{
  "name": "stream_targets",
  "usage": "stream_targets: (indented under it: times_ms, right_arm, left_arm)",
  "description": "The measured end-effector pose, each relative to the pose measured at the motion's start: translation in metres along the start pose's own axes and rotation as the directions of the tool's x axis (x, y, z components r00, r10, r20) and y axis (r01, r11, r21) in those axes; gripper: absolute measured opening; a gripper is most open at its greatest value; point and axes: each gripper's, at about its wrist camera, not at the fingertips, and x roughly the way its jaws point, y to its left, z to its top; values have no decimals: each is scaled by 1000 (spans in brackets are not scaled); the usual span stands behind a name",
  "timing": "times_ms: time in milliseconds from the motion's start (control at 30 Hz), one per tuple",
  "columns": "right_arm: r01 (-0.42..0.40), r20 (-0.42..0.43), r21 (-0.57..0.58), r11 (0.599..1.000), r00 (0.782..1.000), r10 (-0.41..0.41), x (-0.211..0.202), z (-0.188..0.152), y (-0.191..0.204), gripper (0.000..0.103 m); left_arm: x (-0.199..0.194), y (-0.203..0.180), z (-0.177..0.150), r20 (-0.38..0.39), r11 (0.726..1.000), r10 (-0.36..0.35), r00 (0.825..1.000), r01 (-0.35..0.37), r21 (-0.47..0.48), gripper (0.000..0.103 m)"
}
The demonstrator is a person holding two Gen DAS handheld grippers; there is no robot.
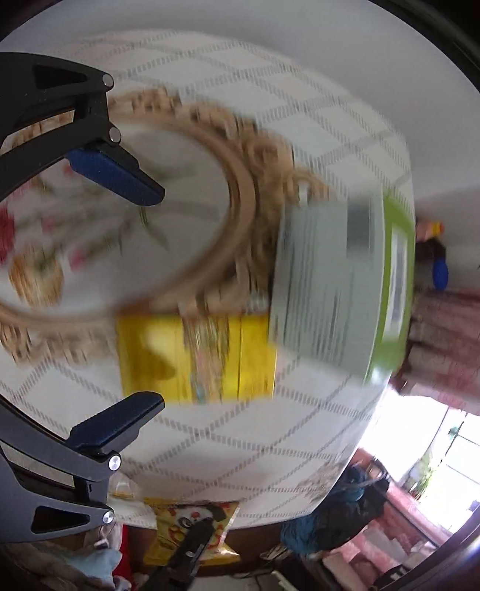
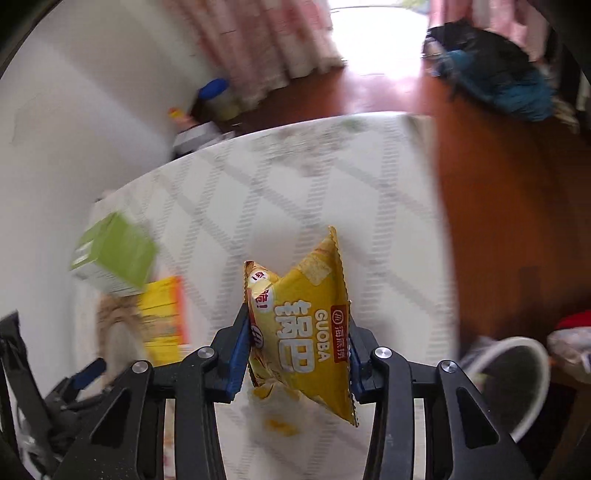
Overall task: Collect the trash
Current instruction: 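Grasp the yellow snack bag with the right gripper, left tool approaching the green box, then drop the snack bag in the bin with the right gripper while the left drops the cigarette box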
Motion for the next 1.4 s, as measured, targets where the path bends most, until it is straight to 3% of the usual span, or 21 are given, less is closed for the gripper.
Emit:
stream_targets:
  times_ms: [167,300,367,400,433,700,1033,1167,1400]
  right_arm:
    - [4,-37,29,1000,999,-3,7,0,-25,45]
    - [16,-36,8,1000,999,-16,7,1,-23,45]
    - [32,-35,-10,999,999,-32,9,1,-18,45]
    - [38,-36,-18,999,999,-39,9,1,-15,46]
    - [43,-37,-23,999,998,-44,10,1,-13,46]
    - [56,4,-59,997,998,-56,-8,-4,-6,44]
    - [34,164,-76,997,986,-21,-104,-36,0,43]
    - [33,227,-26,999,973,-26,-146,-54,-23,43]
    - [47,286,124,991,955,-81,-200,-100,-113,43]
  left_arm:
    - [13,-34,6,-15,998,22,1000,-21,57,101]
    - [13,-38,13,29,994,87,996,-89,66,78]
    - [11,-37,11,52,994,88,995,-91,65,68]
    - [10,-38,11,62,993,86,994,-90,70,55]
    - [8,-39,10,69,992,93,993,-98,80,52]
    - [-9,-22,-13,90,988,95,991,-105,109,52]
    - [-88,-46,-50,226,984,27,974,-65,164,52]
    - [-131,-76,-60,284,977,-41,958,-22,213,52]
    - [-167,-155,-83,311,939,-159,937,46,341,52]
